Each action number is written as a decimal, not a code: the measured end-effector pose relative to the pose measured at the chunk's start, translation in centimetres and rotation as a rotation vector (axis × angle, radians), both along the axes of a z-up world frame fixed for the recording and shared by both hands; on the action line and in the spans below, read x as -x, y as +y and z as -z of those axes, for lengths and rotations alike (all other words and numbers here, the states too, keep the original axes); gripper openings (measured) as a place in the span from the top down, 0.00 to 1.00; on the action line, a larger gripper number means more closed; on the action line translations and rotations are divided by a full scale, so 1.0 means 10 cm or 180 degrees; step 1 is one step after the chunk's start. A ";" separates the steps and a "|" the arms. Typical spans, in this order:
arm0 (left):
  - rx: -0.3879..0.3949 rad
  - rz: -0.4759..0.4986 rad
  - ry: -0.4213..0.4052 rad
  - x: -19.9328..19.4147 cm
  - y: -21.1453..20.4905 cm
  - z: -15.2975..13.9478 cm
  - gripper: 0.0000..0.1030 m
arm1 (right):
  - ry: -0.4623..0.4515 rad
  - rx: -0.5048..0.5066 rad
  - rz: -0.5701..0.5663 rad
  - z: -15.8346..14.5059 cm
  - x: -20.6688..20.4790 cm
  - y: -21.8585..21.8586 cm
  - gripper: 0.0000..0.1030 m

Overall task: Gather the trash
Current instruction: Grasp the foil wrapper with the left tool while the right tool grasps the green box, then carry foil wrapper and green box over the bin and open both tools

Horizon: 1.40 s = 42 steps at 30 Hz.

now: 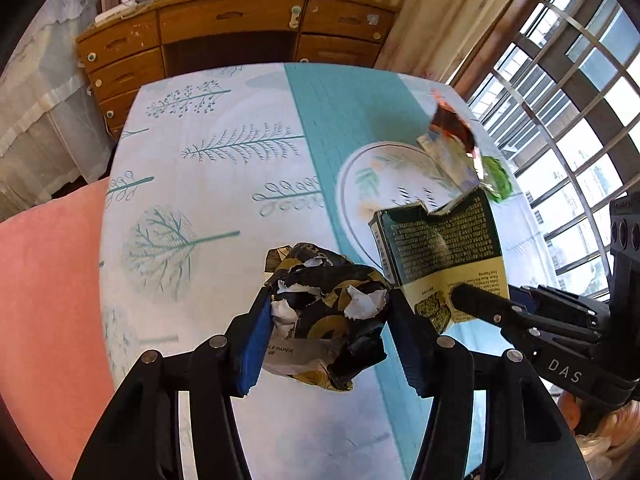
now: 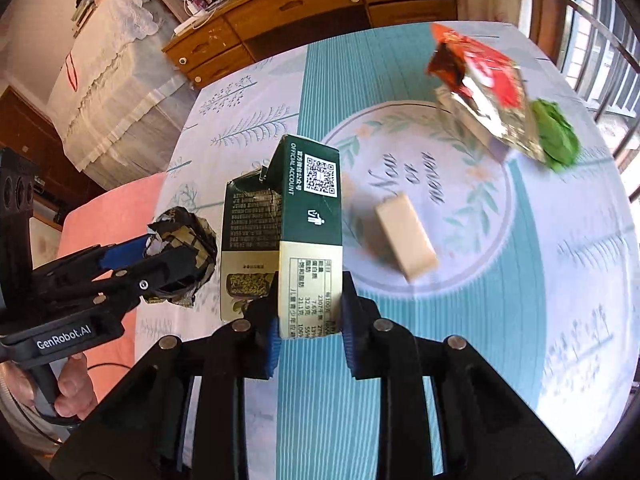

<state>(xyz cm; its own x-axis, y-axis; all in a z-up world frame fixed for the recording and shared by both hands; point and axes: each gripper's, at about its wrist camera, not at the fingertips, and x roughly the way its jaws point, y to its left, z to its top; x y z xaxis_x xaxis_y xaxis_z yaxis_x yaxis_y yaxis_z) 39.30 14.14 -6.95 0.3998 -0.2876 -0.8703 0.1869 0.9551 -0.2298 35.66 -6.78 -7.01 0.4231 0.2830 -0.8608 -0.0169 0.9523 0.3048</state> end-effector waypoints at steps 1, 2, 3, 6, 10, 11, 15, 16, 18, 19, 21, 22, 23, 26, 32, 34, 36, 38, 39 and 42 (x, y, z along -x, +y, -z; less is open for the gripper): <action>-0.0012 -0.0023 -0.0039 0.12 -0.05 -0.06 0.45 | -0.0024 -0.0022 -0.0015 -0.05 0.13 -0.04 0.79; -0.0017 -0.0047 -0.0073 0.26 -0.11 -0.12 0.45 | -0.0049 -0.0022 -0.0032 -0.10 0.27 -0.07 0.79; -0.0016 -0.0072 -0.0107 0.41 -0.18 -0.19 0.45 | -0.0078 -0.0014 -0.0049 -0.16 0.42 -0.11 0.79; -0.0037 -0.0107 -0.0213 0.87 -0.38 -0.35 0.45 | -0.0160 -0.0007 -0.0055 -0.32 0.91 -0.28 0.79; -0.0071 -0.0168 -0.0297 1.49 -0.68 -0.51 0.45 | -0.0260 -0.0006 -0.0029 -0.50 1.58 -0.53 0.79; -0.0066 -0.0192 -0.0312 1.65 -0.75 -0.55 0.45 | -0.0285 0.0010 -0.0025 -0.54 1.74 -0.58 0.79; -0.0090 -0.0241 -0.0387 2.30 -1.04 -0.66 0.45 | -0.0327 -0.0002 -0.0013 -0.64 2.39 -0.83 0.79; -0.0096 -0.0249 -0.0399 2.44 -1.12 -0.68 0.45 | -0.0338 0.0001 -0.0013 -0.66 2.58 -0.89 0.79; -0.0098 -0.0277 -0.0403 2.76 -1.27 -0.70 0.45 | -0.0360 0.0025 -0.0029 -0.66 2.86 -0.96 0.79; -0.0100 -0.0283 -0.0397 2.89 -1.32 -0.70 0.45 | -0.0364 0.0039 -0.0047 -0.66 3.03 -1.01 0.79; -0.0139 -0.0287 -0.0364 3.17 -1.44 -0.67 0.45 | -0.0347 0.0049 -0.0073 -0.63 3.23 -1.08 0.79; -0.0157 -0.0280 -0.0331 3.28 -1.49 -0.64 0.45 | -0.0324 0.0047 -0.0079 -0.61 3.34 -1.12 0.79; -0.0169 -0.0273 -0.0291 3.37 -1.52 -0.61 0.45 | -0.0291 0.0038 -0.0078 -0.58 3.44 -1.16 0.79; -0.0239 -0.0227 -0.0170 3.65 -1.64 -0.54 0.45 | -0.0196 0.0010 -0.0072 -0.48 3.68 -1.23 0.79; -0.0396 -0.0064 -0.0064 3.94 -1.78 -0.37 0.45 | -0.0018 -0.0063 0.0039 -0.25 4.02 -1.34 0.79; -0.0423 -0.0017 -0.0014 3.96 -1.81 -0.29 0.45 | 0.0045 -0.0053 0.0074 -0.16 4.06 -1.34 0.79; -0.0435 0.0029 0.0069 3.99 -1.82 -0.16 0.45 | 0.0154 -0.0043 0.0118 -0.02 4.11 -1.34 0.79; -0.0448 0.0065 0.0150 4.00 -1.81 0.00 0.45 | 0.0259 -0.0039 0.0165 0.12 4.10 -1.32 0.79; -0.0456 0.0074 0.0178 3.99 -1.80 0.08 0.45 | 0.0301 -0.0017 0.0184 0.20 4.11 -1.31 0.79; -0.0476 0.0126 0.0269 3.98 -1.79 0.41 0.45 | 0.0393 0.0109 0.0198 0.49 4.14 -1.23 0.79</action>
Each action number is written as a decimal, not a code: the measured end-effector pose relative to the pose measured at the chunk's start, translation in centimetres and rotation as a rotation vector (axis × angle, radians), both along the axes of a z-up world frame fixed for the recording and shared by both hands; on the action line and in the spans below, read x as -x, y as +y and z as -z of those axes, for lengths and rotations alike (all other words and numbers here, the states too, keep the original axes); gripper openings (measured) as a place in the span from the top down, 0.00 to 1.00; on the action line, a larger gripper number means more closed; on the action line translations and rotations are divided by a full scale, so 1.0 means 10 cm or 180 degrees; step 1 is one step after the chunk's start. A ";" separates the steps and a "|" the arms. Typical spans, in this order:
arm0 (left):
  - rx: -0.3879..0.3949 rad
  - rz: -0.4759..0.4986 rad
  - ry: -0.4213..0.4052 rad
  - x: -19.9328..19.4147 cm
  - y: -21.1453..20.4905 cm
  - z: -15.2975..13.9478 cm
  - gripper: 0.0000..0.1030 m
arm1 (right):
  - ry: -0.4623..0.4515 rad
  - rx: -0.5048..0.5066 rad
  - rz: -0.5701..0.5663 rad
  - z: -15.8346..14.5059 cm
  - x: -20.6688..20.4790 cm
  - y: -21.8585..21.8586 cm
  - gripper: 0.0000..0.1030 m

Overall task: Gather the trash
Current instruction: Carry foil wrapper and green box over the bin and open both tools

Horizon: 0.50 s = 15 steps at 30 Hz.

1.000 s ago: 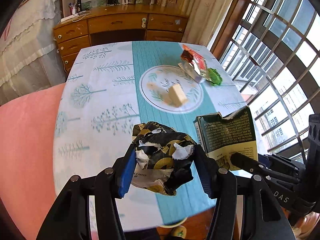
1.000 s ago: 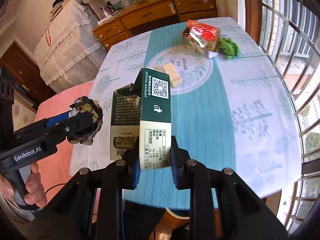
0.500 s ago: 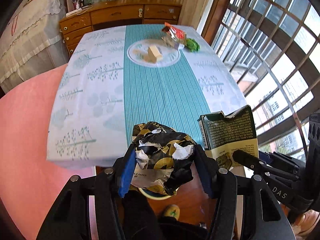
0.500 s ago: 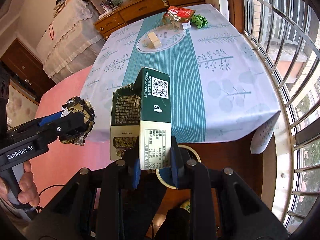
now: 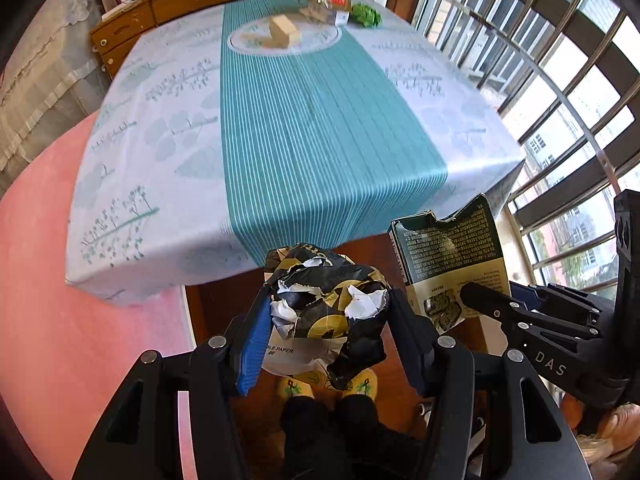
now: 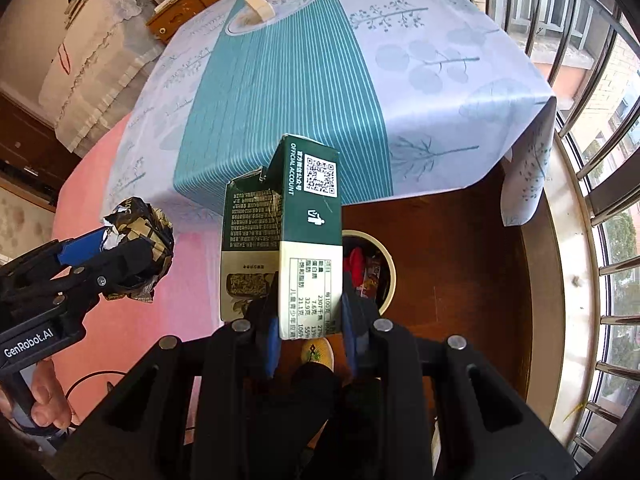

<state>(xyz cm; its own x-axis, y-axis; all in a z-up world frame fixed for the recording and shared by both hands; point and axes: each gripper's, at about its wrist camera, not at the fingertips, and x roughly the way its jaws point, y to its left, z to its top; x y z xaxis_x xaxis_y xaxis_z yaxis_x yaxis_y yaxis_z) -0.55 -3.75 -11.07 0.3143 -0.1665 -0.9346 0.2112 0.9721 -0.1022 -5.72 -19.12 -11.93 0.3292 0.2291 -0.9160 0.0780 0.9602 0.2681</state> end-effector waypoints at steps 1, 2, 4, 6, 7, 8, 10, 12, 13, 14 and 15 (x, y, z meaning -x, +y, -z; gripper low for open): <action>0.0006 0.0021 0.0040 0.00 0.01 0.13 0.45 | 0.0044 0.0044 -0.0002 0.13 -0.01 0.02 0.79; 0.0010 0.0045 0.0082 0.00 0.01 0.26 0.44 | 0.0083 0.0074 0.0002 0.25 -0.01 0.04 0.79; -0.0013 0.0069 0.0155 -0.03 0.01 0.53 0.44 | 0.0185 0.0100 0.0034 0.53 -0.03 0.06 0.79; 0.0002 0.0080 0.0214 -0.06 0.01 0.80 0.44 | 0.0271 0.0129 0.0072 0.81 -0.04 0.08 0.79; 0.0013 0.0075 0.0230 -0.08 0.02 0.92 0.44 | 0.0315 0.0149 0.0090 0.96 -0.04 0.08 0.79; 0.0030 0.0066 0.0247 -0.10 0.02 1.06 0.44 | 0.0349 0.0163 0.0103 1.09 -0.04 0.09 0.79; 0.0074 0.0025 0.0305 -0.17 0.05 1.35 0.43 | 0.0423 0.0216 0.0129 1.40 -0.06 0.11 0.79; 0.0124 -0.0035 0.0346 -0.25 0.08 1.64 0.43 | 0.0527 0.0219 0.0182 1.73 -0.09 0.12 0.79; 0.0131 -0.0059 0.0359 -0.28 0.10 1.77 0.43 | 0.0555 0.0224 0.0207 1.86 -0.11 0.12 0.79; 0.0140 -0.0064 0.0371 -0.32 0.11 1.92 0.43 | 0.0588 0.0243 0.0233 2.03 -0.14 0.12 0.79; 0.0138 -0.0059 0.0372 -0.35 0.12 2.07 0.43 | 0.0608 0.0254 0.0252 2.17 -0.17 0.13 0.79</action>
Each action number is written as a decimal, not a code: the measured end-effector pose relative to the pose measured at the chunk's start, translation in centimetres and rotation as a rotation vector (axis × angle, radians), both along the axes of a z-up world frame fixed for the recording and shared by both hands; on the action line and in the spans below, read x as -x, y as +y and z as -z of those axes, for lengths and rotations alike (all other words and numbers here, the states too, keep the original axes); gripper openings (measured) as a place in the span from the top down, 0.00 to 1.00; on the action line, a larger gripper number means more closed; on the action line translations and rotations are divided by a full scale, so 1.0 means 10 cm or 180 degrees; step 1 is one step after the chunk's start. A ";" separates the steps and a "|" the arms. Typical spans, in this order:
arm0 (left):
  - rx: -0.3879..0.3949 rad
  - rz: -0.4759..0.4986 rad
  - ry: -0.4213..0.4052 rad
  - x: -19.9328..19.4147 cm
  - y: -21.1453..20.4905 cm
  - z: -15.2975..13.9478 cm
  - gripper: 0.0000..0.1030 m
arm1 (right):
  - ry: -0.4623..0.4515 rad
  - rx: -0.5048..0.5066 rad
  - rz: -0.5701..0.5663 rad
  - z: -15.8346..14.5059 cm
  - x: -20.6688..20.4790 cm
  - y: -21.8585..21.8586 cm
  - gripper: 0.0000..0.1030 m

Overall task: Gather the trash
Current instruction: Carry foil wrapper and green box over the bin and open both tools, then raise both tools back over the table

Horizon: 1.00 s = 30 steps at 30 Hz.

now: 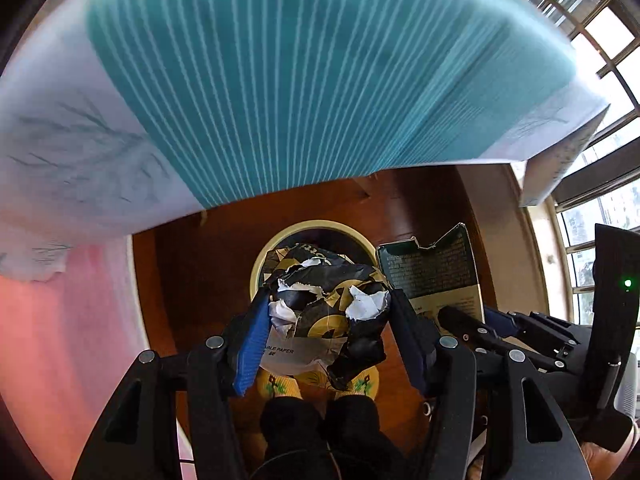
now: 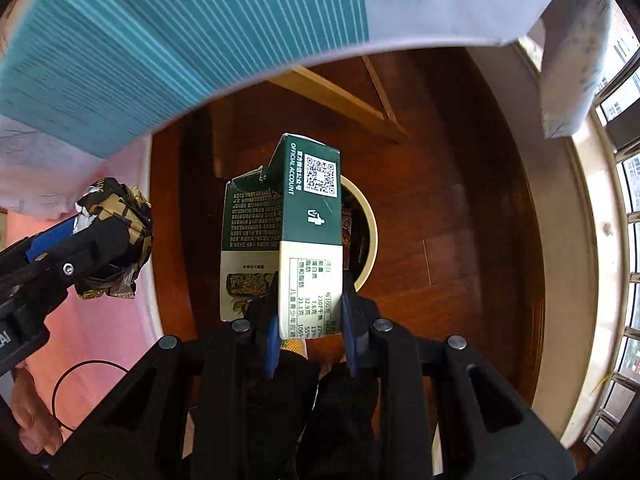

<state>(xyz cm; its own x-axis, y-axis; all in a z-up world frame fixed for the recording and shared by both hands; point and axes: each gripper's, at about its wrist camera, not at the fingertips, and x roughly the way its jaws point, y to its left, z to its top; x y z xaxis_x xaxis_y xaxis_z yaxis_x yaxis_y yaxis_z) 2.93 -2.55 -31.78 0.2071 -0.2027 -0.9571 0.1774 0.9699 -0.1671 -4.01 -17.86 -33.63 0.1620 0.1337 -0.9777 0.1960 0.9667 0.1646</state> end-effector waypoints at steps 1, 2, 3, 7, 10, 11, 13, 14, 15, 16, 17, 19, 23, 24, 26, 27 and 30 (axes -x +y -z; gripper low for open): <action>-0.0025 0.0004 -0.0009 -0.03 0.01 0.13 0.43 | 0.0007 0.0009 0.0015 0.11 -0.03 0.00 0.79; -0.0062 0.0011 -0.0023 -0.06 0.02 0.28 0.43 | 0.0020 0.0019 0.0029 0.24 -0.06 0.01 0.79; -0.0079 0.0018 -0.0027 -0.09 0.03 0.40 0.43 | 0.0045 0.0028 0.0038 0.39 -0.10 0.02 0.79; -0.0092 0.0015 0.0010 -0.19 0.05 0.86 0.41 | 0.0104 0.0039 0.0046 0.84 -0.22 0.03 0.79; -0.0121 0.0013 0.0099 -0.26 0.07 1.16 0.26 | 0.0141 0.0051 0.0028 1.12 -0.28 0.06 0.78; -0.0141 -0.0014 0.0116 -0.27 0.09 1.24 0.19 | 0.0170 0.0040 0.0044 1.21 -0.30 0.07 0.78; -0.0152 -0.0086 0.0121 -0.27 0.12 1.38 0.14 | 0.0237 -0.0046 0.0096 1.34 -0.36 0.05 0.75; -0.0156 -0.0115 0.0129 -0.29 0.15 1.43 0.11 | 0.0286 -0.0096 0.0122 1.40 -0.37 0.04 0.72; -0.0174 -0.0134 0.0132 -0.27 0.15 1.48 0.08 | 0.0312 -0.0109 0.0137 1.43 -0.35 0.01 0.63; -0.0184 -0.0151 0.0122 -0.28 0.15 1.50 0.07 | 0.0320 -0.0118 0.0154 1.47 -0.36 0.01 0.53; -0.0187 -0.0167 0.0094 -0.28 0.16 1.49 0.07 | 0.0300 -0.0132 0.0160 1.48 -0.36 0.01 0.50; -0.0196 -0.0193 0.0019 -0.24 0.20 1.46 0.07 | 0.0269 -0.0119 0.0141 1.49 -0.34 0.01 0.49; -0.0246 -0.0187 -0.0069 -0.18 0.20 1.37 0.07 | 0.0251 -0.0072 0.0110 1.47 -0.29 -0.01 0.49; -0.0245 -0.0189 -0.0076 -0.16 0.21 1.32 0.07 | 0.0240 -0.0064 0.0110 1.44 -0.29 -0.01 0.49; -0.0222 -0.0188 -0.0084 -0.14 0.21 1.26 0.07 | 0.0209 -0.0039 0.0102 1.38 -0.28 -0.01 0.49; -0.0207 -0.0188 -0.0087 -0.13 0.22 1.23 0.07 | 0.0193 -0.0032 0.0097 1.35 -0.28 -0.03 0.49; -0.0180 -0.0181 -0.0116 -0.09 0.23 1.07 0.07 | 0.0138 -0.0021 0.0102 1.18 -0.26 -0.01 0.49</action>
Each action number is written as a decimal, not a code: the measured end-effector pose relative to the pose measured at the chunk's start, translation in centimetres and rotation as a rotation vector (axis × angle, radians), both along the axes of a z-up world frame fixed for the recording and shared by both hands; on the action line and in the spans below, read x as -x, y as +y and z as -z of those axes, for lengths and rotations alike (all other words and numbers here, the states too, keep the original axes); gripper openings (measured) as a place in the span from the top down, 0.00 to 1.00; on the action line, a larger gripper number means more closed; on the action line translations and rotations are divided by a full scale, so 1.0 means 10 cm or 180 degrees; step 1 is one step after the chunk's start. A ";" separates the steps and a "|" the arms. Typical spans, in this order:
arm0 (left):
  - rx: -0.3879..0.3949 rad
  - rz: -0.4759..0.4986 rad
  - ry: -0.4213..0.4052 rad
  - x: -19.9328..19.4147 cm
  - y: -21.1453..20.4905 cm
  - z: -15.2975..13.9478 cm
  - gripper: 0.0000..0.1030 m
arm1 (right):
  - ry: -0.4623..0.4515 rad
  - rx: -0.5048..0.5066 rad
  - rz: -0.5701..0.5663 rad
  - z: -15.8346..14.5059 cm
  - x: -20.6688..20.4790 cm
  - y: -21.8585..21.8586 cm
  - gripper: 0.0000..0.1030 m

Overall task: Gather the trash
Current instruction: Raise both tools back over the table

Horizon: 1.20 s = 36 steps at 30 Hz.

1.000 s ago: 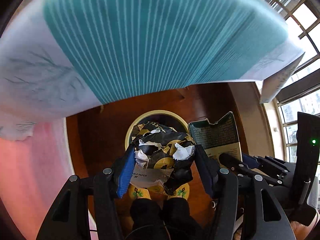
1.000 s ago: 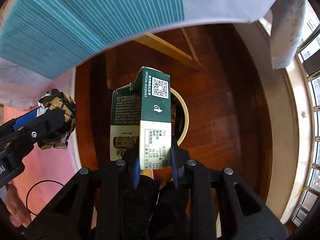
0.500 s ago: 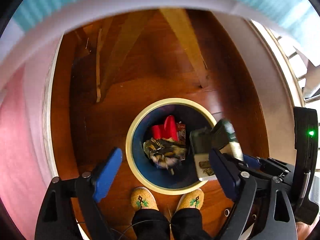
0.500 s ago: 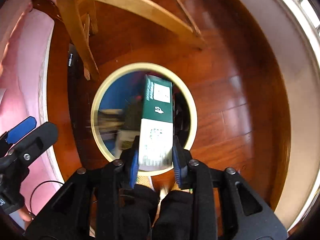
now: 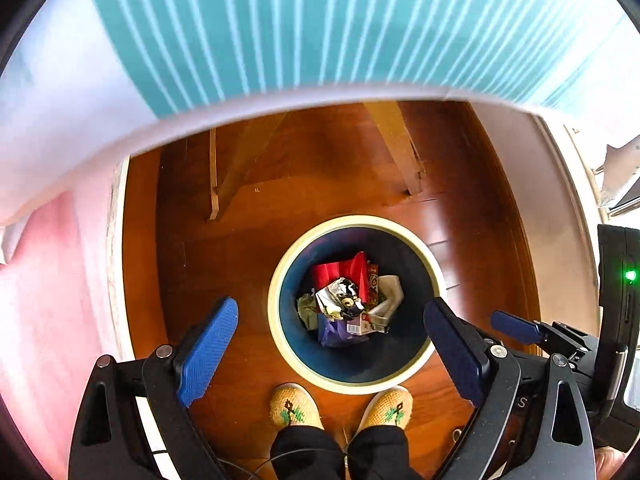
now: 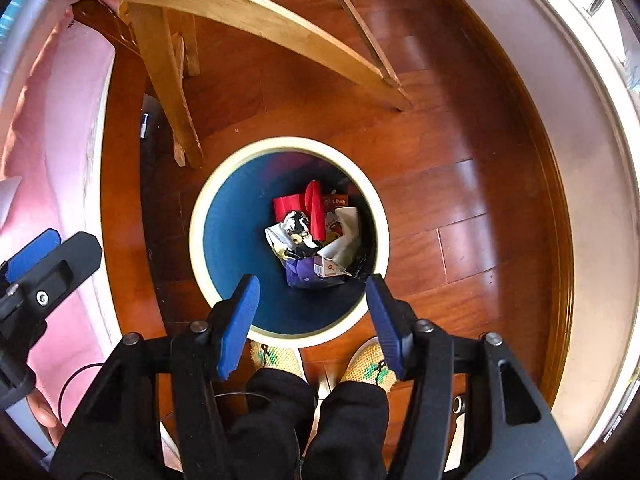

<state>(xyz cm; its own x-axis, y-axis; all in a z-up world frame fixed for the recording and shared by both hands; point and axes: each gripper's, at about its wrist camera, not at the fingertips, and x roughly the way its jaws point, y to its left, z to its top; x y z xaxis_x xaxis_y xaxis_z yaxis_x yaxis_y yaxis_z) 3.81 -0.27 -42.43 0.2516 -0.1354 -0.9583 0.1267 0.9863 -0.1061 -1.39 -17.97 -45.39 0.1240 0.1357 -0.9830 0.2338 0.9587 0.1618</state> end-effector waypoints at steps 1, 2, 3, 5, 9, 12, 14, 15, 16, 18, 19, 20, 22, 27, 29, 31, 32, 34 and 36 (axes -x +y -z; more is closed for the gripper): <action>0.0012 0.0003 -0.0004 0.01 -0.01 -0.06 0.07 | -0.0018 0.0000 0.0003 -0.07 0.00 0.01 0.49; 0.0028 0.0005 -0.0005 0.02 -0.01 -0.12 0.07 | -0.0037 0.0001 0.0008 -0.14 0.01 0.01 0.49; 0.0047 0.0008 -0.0014 0.04 -0.01 -0.20 0.07 | -0.0060 0.0003 0.0012 -0.21 0.01 0.01 0.49; 0.0080 0.0009 -0.0035 0.07 -0.01 -0.38 0.07 | -0.0105 0.0007 0.0020 -0.37 0.03 0.03 0.49; 0.0162 0.0017 -0.0111 0.14 0.02 -0.82 0.07 | -0.0207 0.0033 0.0030 -0.77 0.06 0.05 0.49; 0.0208 0.0021 -0.0208 0.18 0.04 -1.24 0.07 | -0.0309 0.0037 0.0024 -1.14 0.07 0.07 0.49; 0.0241 0.0023 -0.0290 0.20 0.06 -1.54 0.07 | -0.0394 0.0008 0.0021 -1.48 0.08 0.08 0.49; 0.0253 0.0021 -0.0340 0.22 0.07 -1.72 0.07 | -0.0427 -0.0002 0.0014 -1.60 0.08 0.07 0.49; 0.0267 0.0021 -0.0393 0.23 0.07 -1.88 0.07 | -0.0477 -0.0012 -0.0002 -1.78 0.08 0.08 0.49; 0.0261 0.0034 -0.0524 0.26 0.08 -2.23 0.07 | -0.0568 -0.0037 -0.0027 -2.10 0.10 0.09 0.49; 0.0236 0.0039 -0.0594 0.28 0.07 -2.39 0.07 | -0.0621 -0.0056 -0.0040 -2.27 0.12 0.08 0.49; 0.0209 0.0052 -0.0670 0.31 0.07 -2.57 0.07 | -0.0671 -0.0073 -0.0053 -2.42 0.13 0.08 0.49; 0.0135 0.0047 -0.0785 0.35 0.08 -2.85 0.07 | -0.0780 -0.0101 -0.0091 -2.73 0.17 0.06 0.49; -0.0071 0.0024 -0.1044 0.51 0.09 -3.54 0.07 | -0.1008 -0.0078 -0.0250 -3.38 0.26 0.05 0.49; -0.0121 0.0010 -0.1143 0.56 0.10 -3.77 0.07 | -0.1117 -0.0067 -0.0316 -3.62 0.30 0.05 0.49; -0.0145 -0.0007 -0.1215 0.62 0.12 -4.02 0.07 | -0.1225 -0.0064 -0.0362 -3.83 0.34 0.03 0.49; -0.0153 -0.0029 -0.1246 0.65 0.12 -4.11 0.07 | -0.1282 -0.0067 -0.0381 -3.94 0.37 0.01 0.49; -0.0133 -0.0077 -0.1278 0.69 0.11 -4.29 0.07 | -0.1378 -0.0064 -0.0406 -4.11 0.42 0.01 0.49; -0.0087 -0.0116 -0.1324 0.73 0.11 -4.46 0.07 | -0.1474 -0.0062 -0.0423 -4.28 0.47 0.00 0.49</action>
<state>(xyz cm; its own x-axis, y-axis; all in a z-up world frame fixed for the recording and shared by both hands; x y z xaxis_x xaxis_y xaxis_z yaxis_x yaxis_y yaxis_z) -3.54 0.81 2.15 0.6221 -0.0953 -0.7771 0.1182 0.9926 -0.0271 -6.12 -17.99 -2.56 0.5286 0.1978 -0.8255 0.0087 0.9712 0.2382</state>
